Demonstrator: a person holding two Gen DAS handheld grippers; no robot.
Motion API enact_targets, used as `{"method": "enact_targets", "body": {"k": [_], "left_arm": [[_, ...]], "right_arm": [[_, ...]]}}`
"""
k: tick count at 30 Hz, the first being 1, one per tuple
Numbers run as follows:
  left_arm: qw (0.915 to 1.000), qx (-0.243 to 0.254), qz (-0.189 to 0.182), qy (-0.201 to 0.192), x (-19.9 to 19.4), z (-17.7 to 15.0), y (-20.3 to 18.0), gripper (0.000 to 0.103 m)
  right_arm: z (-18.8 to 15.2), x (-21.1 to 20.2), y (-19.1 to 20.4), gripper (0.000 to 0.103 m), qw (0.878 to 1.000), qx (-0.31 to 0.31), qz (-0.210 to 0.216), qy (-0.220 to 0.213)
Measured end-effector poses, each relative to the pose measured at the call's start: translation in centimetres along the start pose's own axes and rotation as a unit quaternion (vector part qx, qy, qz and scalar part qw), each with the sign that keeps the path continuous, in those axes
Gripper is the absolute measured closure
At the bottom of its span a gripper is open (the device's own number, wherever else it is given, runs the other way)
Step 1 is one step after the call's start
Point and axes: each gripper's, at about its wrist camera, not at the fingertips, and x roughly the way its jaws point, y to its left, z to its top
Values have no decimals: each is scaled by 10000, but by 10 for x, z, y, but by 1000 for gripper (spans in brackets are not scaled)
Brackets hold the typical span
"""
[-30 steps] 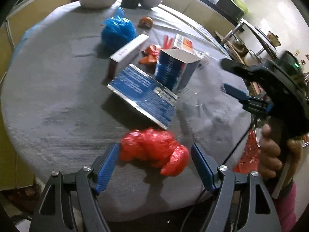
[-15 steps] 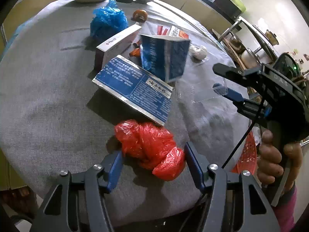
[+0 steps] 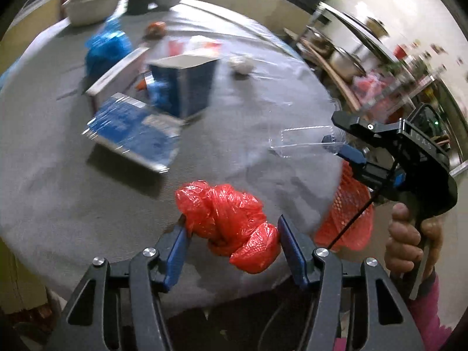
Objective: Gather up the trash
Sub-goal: 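Carry both items to the red basket and open both tools to drop them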
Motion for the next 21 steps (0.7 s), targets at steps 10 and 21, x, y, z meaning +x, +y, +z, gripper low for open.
{"method": "enact_targets", "body": {"k": [10, 21], "left_arm": [[9872, 1509, -404, 325, 28, 16, -103, 41], [9433, 2966, -1064, 1046, 98, 5, -237, 40]], "right_arm": [[-12, -135, -75, 58, 9894, 747, -545, -1119], [-58, -261, -167, 58, 9435, 1934, -1512, -2226]]}}
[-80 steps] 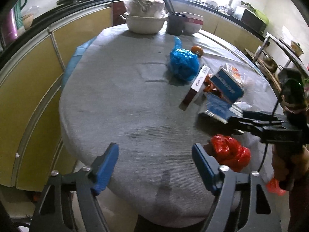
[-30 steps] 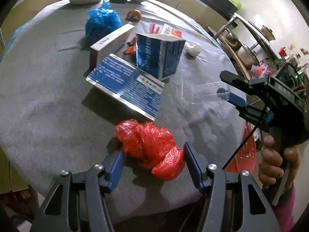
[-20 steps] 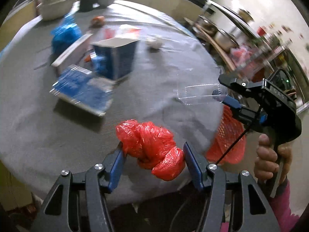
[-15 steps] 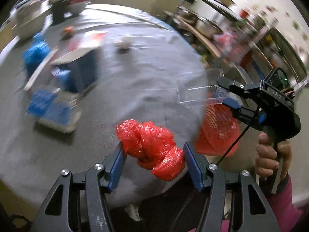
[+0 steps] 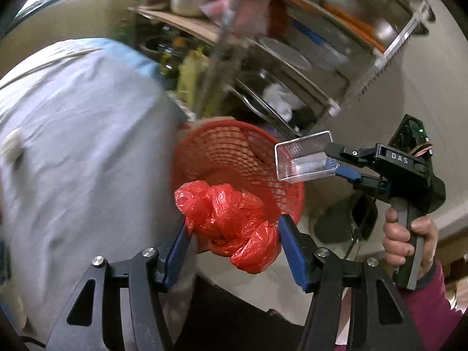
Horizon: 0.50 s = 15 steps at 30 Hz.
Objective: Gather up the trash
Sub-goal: 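Carry both items to the red basket and open both tools to drop them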
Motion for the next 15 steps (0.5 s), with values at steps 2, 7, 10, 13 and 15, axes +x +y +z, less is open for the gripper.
{"method": "enact_targets", "body": {"k": [2, 7, 10, 13, 15], "left_arm": [[9998, 114, -27, 130, 14, 3, -10, 40], [9991, 35, -152, 390, 42, 21, -16, 37], [9989, -30, -160, 438, 48, 27, -18, 37], [9993, -76, -124, 349, 44, 29, -15, 36], [9996, -150, -109, 227, 36, 27, -11, 32]], "right_arm": [[1, -4, -10, 58, 9999, 72, -62, -60], [-1, -5, -23, 46, 9996, 236, -114, -84], [-1, 0, -24, 37, 9993, 326, -152, -100], [-5, 1, -24, 35, 9992, 400, 43, -60], [-6, 2, -19, 35, 9995, 306, 20, -92]]}}
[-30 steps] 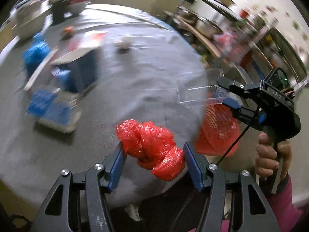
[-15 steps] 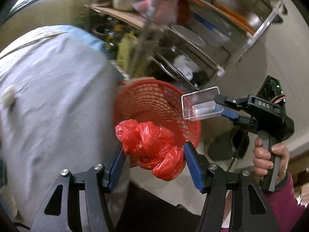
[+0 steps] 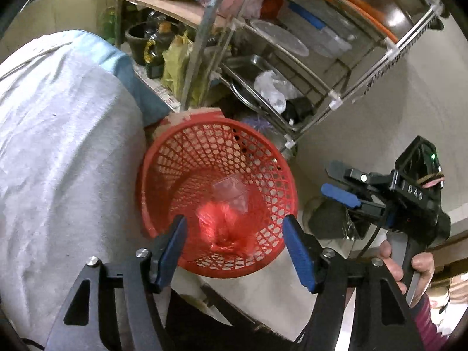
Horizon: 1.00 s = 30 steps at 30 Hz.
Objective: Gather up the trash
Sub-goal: 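Carry both items to the red basket and open both tools to drop them, then grasp the flat blue-and-white box with the left tool while the right tool grasps the blue box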
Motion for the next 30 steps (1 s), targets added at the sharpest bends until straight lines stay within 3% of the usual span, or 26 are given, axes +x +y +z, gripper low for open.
{"method": "enact_targets", "body": {"k": [8, 11, 15, 20, 21, 24, 30], "left_arm": [[9986, -246, 148, -453, -43, -12, 24, 30], [9966, -311, 388, -659, -69, -34, 37, 30], [9899, -490, 977, -905, -104, -80, 64, 29], [9694, -1070, 1907, -1120, -148, -151, 113, 29], [9621, -1300, 2090, -1178, -161, -170, 128, 29], [9443, -1936, 2331, -1284, -190, -209, 165, 29], [9054, -3032, 2577, -1479, -225, -253, 225, 29]], "right_arm": [[-6, -13, 34, 35, 9980, -464, 224, -366], [-10, -13, 49, 35, 9965, -642, 355, -411], [-25, 3, 81, 35, 9924, -1121, 462, -199], [-52, 34, 122, 35, 9836, -1697, 574, 230], [-60, 45, 134, 35, 9803, -1826, 633, 409], [-84, 70, 163, 35, 9713, -2140, 715, 755], [-135, 121, 214, 35, 9502, -2591, 905, 1475]]}}
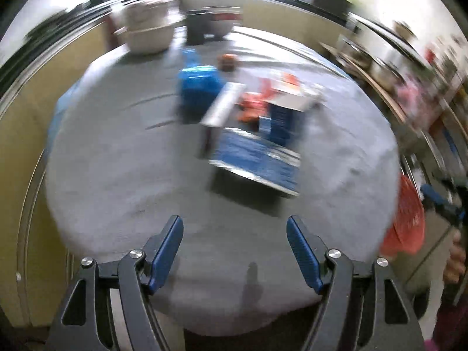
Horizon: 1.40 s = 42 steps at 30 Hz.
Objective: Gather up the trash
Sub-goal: 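Grasp the flat blue-and-white box with the left tool while the right tool grasps the blue box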
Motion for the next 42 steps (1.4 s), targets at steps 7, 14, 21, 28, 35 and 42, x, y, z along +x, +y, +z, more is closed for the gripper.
{"method": "enact_targets", "body": {"k": [7, 14, 21, 28, 35, 42], "left_arm": [[9926, -1120, -420, 197, 13, 15, 37, 29], [9764, -2014, -596, 498, 51, 37, 29, 27], [9654, -2492, -322, 694, 77, 53, 12, 27], [9647, -2533, -126, 712, 90, 62, -8, 27], [9642, -2519, -8, 834, 108, 70, -20, 27], [9731, -2157, 83, 808, 114, 70, -31, 27]], "right_arm": [[-7, 58, 59, 35, 9975, -504, 205, 455], [-13, 69, 56, 35, 9973, -445, 184, 551], [-12, 59, 37, 35, 9986, -224, 219, 432], [-14, 59, 22, 35, 9982, -71, 390, 453], [-17, 57, 9, 35, 9976, 65, 504, 465], [-18, 55, 3, 35, 9976, 159, 529, 426]]}}
